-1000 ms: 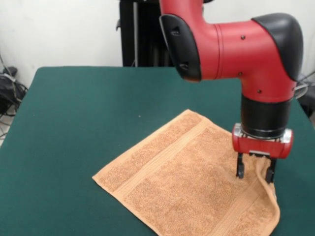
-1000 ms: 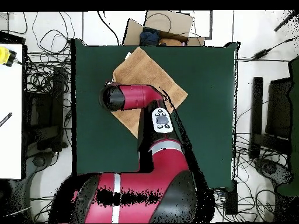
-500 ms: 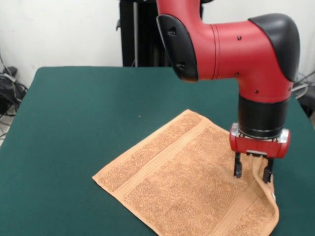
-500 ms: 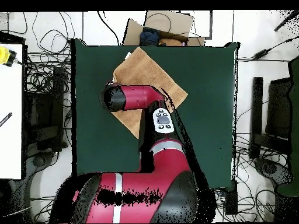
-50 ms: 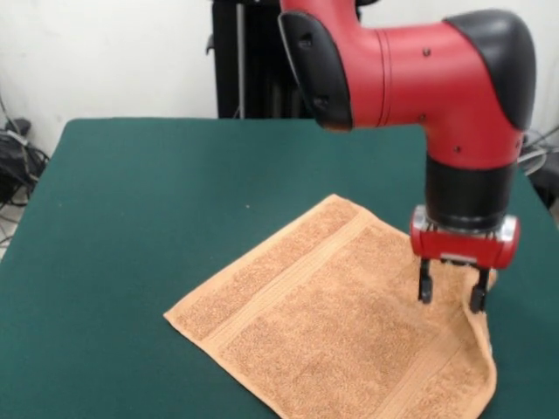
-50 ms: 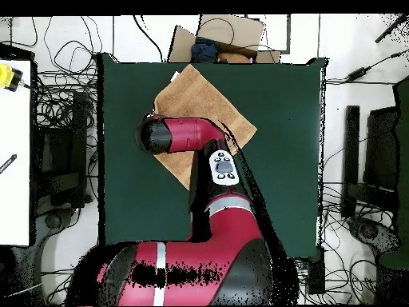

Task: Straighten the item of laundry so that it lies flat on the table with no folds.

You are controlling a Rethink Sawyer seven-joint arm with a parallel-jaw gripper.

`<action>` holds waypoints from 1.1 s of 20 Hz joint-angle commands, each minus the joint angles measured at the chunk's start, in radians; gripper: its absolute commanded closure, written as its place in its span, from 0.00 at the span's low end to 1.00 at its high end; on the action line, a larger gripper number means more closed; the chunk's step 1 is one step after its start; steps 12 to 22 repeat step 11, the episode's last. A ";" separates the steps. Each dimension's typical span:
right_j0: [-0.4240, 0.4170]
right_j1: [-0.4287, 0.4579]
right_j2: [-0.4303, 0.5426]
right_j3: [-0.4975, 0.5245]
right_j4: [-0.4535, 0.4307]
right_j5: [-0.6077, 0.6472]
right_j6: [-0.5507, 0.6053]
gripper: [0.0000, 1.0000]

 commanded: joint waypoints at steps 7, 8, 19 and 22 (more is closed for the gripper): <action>-0.051 -0.329 0.053 0.026 0.140 0.621 0.019 0.00; -0.059 -0.333 0.061 0.008 0.145 0.659 0.009 0.00; -0.080 -0.325 0.083 -0.053 0.152 0.754 -0.026 0.00; -0.080 -0.325 0.083 -0.053 0.152 0.754 -0.026 0.00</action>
